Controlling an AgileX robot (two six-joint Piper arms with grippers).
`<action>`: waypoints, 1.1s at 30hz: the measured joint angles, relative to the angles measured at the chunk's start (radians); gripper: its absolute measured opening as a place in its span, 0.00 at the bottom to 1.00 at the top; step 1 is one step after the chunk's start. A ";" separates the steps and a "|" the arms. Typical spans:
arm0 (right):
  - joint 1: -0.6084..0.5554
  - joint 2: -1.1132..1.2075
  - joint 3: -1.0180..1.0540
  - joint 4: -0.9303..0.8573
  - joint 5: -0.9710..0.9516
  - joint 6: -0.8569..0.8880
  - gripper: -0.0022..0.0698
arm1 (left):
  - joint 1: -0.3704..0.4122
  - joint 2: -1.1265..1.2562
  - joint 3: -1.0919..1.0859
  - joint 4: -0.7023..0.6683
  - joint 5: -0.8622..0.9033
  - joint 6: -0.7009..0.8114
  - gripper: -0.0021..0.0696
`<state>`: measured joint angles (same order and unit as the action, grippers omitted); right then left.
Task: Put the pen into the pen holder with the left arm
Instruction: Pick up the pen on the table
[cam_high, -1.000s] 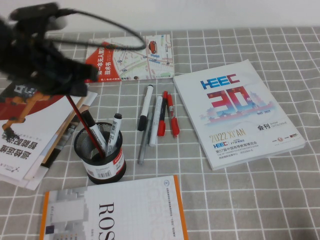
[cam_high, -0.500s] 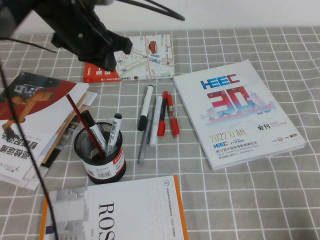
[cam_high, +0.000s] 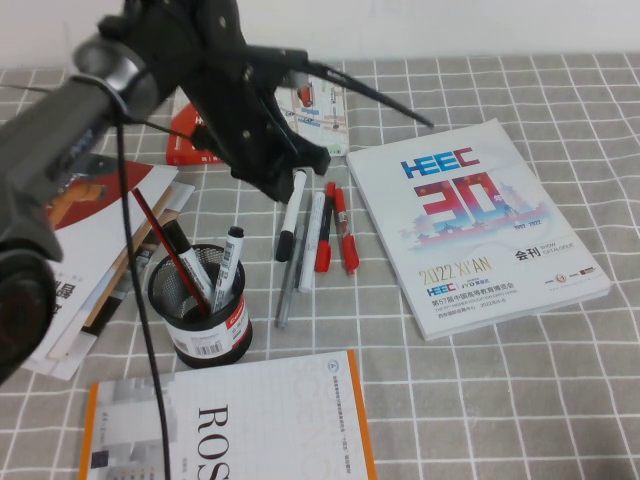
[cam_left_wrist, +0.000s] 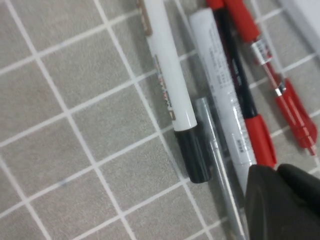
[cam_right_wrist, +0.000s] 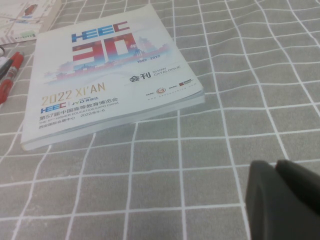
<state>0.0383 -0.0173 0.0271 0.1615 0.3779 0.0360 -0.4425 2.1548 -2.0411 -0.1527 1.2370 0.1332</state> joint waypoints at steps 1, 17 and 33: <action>0.000 0.000 0.000 0.000 0.000 0.000 0.01 | -0.002 0.012 -0.002 0.000 0.000 0.000 0.03; 0.000 0.000 0.000 0.000 0.000 0.000 0.01 | -0.015 0.071 -0.002 0.036 0.000 0.018 0.13; 0.000 0.000 0.000 0.000 0.000 0.000 0.01 | -0.015 0.129 -0.002 0.061 -0.139 0.003 0.47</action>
<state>0.0383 -0.0173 0.0271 0.1615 0.3779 0.0360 -0.4580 2.2835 -2.0427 -0.0916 1.0976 0.1365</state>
